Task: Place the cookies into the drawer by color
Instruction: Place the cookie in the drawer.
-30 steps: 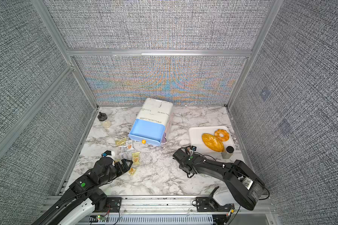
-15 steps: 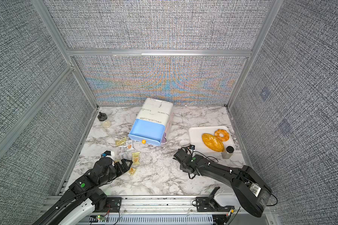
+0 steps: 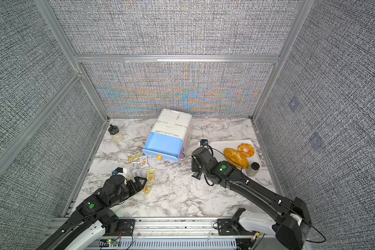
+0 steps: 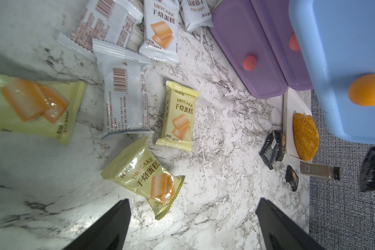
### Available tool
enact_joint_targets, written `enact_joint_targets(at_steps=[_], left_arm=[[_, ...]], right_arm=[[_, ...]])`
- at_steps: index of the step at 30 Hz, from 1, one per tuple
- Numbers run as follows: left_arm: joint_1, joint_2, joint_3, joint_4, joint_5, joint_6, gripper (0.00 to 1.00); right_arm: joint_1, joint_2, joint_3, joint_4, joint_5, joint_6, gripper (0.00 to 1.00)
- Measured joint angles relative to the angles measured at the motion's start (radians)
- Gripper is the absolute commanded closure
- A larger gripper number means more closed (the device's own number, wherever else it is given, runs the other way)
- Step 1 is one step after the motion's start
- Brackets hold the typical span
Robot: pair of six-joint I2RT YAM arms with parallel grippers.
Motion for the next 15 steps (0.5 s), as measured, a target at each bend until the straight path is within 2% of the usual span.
enact_joint_targets(at_steps=[9, 11, 12, 13, 15], left_arm=[[0.000, 0.009, -0.004, 0.013, 0.005, 0.001, 0.03], [0.000, 0.010, -0.004, 0.019, 0.008, 0.001, 0.04], [0.000, 0.012, -0.004, 0.025, 0.008, 0.001, 0.04], [0.000, 0.013, -0.004, 0.028, 0.009, 0.001, 0.04], [-0.003, 0.015, -0.002, 0.035, 0.020, 0.002, 0.04]], right_arm=[[0.000, 0.183, 0.332, 0.061, -0.139, -0.172, 0.76], [0.000, 0.233, 0.382, 0.064, -0.165, -0.196, 0.73], [0.000, 0.262, 0.407, 0.066, -0.176, -0.208, 0.67], [-0.001, 0.283, 0.424, 0.066, -0.186, -0.216, 0.56], [-0.006, 0.334, 0.464, 0.064, -0.210, -0.230, 0.29]])
